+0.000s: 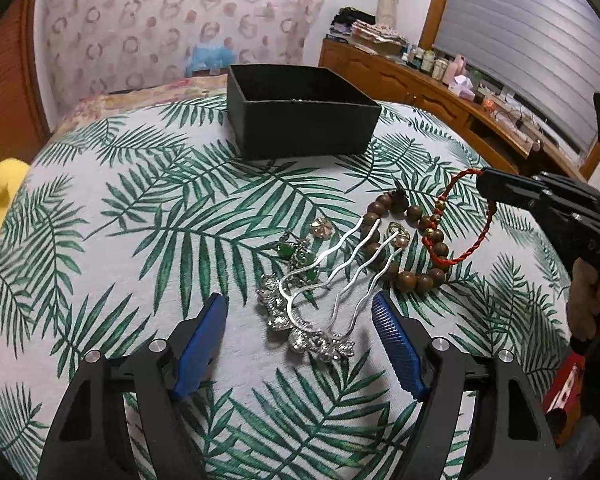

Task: Organize jewelry
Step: 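Move both tools back over the remaining jewelry pile, then grasp the silver hair comb with the left tool while the right tool grasps the red cord bracelet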

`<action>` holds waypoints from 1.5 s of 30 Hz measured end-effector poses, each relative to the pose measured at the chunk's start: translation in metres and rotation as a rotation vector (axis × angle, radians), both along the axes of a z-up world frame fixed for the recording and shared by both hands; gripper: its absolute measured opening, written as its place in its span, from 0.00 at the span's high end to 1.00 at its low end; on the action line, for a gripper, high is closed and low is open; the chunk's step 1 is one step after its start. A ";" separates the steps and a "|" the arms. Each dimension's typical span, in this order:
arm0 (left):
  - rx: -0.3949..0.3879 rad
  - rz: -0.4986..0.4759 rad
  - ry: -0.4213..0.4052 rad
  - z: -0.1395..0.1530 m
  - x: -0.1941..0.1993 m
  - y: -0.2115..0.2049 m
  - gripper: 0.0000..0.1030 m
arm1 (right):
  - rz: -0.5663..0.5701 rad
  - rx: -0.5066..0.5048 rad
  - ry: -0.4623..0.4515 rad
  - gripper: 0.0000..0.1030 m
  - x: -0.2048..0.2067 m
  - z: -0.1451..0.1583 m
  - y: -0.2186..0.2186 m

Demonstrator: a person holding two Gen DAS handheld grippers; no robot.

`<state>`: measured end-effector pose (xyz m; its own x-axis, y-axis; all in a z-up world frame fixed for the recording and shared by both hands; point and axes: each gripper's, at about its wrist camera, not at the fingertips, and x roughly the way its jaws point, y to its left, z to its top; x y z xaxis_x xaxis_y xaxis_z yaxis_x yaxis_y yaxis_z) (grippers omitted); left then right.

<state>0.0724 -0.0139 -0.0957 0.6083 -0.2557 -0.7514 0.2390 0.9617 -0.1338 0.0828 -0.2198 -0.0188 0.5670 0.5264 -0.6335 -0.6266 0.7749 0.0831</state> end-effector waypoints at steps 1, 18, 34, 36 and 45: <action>0.017 -0.003 -0.007 0.001 0.000 -0.003 0.30 | -0.001 0.001 0.001 0.97 0.000 -0.001 -0.001; 0.162 -0.070 -0.016 -0.008 0.006 -0.024 0.26 | -0.003 0.000 0.006 0.97 0.000 -0.005 -0.003; 0.103 -0.043 -0.084 0.008 -0.016 -0.004 0.48 | 0.000 -0.003 0.005 0.97 -0.002 -0.007 0.000; 0.100 -0.037 -0.095 0.012 -0.016 -0.004 0.48 | 0.002 -0.001 0.004 0.97 -0.001 -0.005 0.001; 0.080 -0.024 -0.129 0.026 -0.012 -0.002 0.48 | 0.009 0.004 -0.022 0.97 0.001 0.010 0.004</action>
